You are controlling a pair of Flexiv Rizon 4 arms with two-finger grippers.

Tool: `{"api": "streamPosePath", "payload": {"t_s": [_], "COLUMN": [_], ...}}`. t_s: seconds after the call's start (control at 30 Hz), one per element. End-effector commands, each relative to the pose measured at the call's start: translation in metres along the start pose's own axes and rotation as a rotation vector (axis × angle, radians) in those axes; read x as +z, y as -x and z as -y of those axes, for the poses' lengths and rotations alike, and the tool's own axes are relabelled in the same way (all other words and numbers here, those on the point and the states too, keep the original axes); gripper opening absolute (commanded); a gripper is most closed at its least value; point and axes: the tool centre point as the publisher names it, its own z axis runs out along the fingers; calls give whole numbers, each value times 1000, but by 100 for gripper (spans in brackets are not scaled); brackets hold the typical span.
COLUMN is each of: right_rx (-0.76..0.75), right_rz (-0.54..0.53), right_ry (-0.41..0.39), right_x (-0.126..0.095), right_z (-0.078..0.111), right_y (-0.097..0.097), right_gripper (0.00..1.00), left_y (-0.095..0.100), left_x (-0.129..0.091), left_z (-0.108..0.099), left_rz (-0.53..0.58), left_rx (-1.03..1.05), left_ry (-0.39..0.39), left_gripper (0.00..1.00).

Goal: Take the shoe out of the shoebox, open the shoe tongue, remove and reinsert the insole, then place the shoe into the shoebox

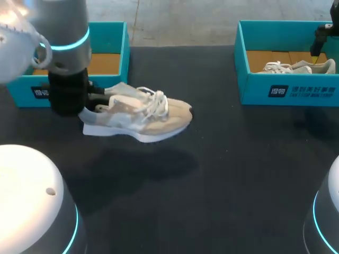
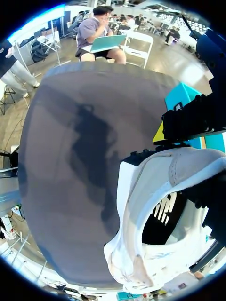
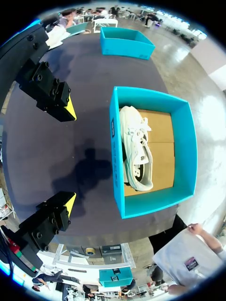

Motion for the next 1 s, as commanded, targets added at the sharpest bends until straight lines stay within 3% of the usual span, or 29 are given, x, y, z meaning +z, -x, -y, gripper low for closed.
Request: {"api": "streamPosePath", "payload": {"t_s": [0.03, 0.37, 0.7, 1.0], "right_rx": [0, 0, 0, 0], "right_rz": [1, 1, 1, 1], "right_ry": [2, 2, 2, 2], "right_x": [0, 0, 0, 0], "right_z": [1, 1, 1, 1], "right_y": [0, 0, 0, 0], "right_gripper": [100, 100, 100, 100], "left_y": [10, 34, 69, 88], "left_x": [12, 33, 67, 94], "left_z": [4, 3, 13, 8], "left_rz": [-9, 2, -6, -31], "left_rx": [2, -4, 33, 31], "left_ry": [30, 24, 4, -4], "left_gripper": [0, 0, 0, 0]}}
